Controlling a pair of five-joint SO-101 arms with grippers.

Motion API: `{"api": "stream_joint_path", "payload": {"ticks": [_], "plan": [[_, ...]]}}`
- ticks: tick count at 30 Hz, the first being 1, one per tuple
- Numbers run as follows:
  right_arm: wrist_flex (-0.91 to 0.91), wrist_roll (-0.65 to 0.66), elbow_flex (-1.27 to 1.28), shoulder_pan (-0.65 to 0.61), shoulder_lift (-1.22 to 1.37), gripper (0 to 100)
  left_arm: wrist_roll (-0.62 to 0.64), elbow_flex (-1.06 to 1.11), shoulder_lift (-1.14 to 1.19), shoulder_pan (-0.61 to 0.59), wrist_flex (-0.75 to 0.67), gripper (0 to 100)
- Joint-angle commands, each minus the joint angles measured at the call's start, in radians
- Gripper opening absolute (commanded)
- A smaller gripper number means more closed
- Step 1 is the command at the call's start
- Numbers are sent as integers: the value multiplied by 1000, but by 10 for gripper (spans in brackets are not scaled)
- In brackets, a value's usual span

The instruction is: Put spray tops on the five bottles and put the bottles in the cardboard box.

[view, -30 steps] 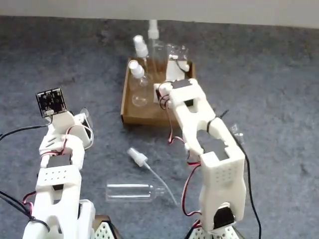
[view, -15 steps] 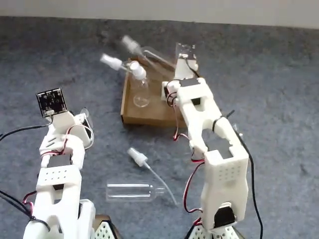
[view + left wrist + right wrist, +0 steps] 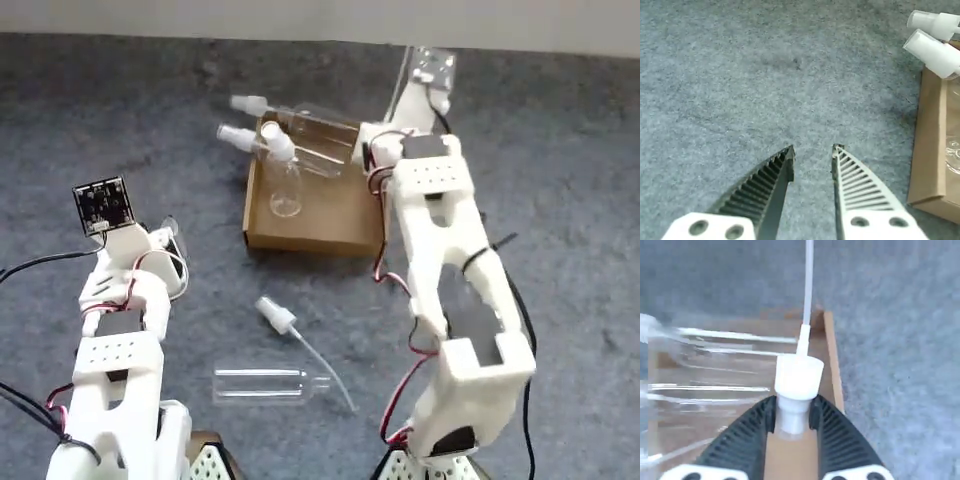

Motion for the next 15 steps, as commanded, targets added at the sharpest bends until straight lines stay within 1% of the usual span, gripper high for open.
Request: {"api": "stream_joint_path", "payload": {"ticks": [1,3,4,8,15], "plan": [[35,-8,-53,12,-159,5,-9,-5,-15,-10,-21,88],[59,-3,-53,10,-205,5,-9,-5,-15,-10,-21,88],[76,25,-53,8,-226,5,-9,-5,-15,-10,-21,88],[156,210,-47,8,-320,5,-9,-5,-15,-10,-23,88],[478,387,-44,8,-409,5,-9,-5,-15,-10,-23,88]]}}
